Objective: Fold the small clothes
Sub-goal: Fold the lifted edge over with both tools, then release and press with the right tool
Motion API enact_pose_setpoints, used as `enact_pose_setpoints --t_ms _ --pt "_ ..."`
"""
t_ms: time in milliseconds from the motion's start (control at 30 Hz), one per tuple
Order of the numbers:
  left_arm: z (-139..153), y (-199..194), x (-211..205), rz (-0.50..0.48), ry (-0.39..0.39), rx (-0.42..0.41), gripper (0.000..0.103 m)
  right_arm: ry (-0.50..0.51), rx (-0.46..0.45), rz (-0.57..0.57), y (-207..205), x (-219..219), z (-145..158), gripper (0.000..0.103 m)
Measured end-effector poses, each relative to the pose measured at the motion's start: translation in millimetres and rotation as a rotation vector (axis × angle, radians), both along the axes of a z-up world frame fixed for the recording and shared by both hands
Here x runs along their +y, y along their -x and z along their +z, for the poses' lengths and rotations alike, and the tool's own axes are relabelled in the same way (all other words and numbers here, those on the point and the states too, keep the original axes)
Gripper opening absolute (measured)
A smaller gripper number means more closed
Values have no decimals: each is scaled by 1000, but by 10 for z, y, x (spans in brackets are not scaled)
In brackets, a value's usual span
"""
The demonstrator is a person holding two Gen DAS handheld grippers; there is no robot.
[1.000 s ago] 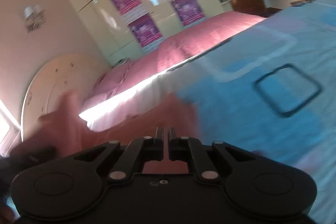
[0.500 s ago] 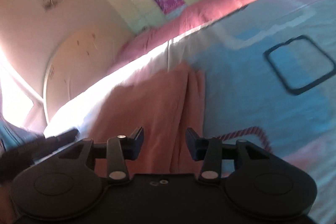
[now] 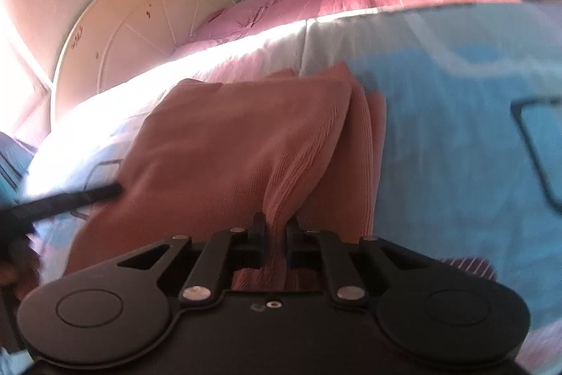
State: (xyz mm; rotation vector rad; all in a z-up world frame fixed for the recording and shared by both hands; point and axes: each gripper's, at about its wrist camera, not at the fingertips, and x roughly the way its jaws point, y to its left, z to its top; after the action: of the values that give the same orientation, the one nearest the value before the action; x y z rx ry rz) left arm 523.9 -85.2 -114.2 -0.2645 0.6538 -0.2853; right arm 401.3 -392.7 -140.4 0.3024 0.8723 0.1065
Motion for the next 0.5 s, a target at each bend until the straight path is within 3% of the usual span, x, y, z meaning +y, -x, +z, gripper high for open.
enact_pose_setpoints --t_ms 67,267,333,500 --pt "84 49 -37 -43 25 -37 45 40 -42 7 76 45 125 9" --pt "-22 8 -366 -131 -23 53 45 99 -103 -52 303 -144 287 9" --pt "-80 21 -443 -137 -28 77 45 78 -44 -83 218 -266 96 9" --pt "-49 -4 -400 -152 -34 78 45 -28 -32 -95 254 -396 29 16"
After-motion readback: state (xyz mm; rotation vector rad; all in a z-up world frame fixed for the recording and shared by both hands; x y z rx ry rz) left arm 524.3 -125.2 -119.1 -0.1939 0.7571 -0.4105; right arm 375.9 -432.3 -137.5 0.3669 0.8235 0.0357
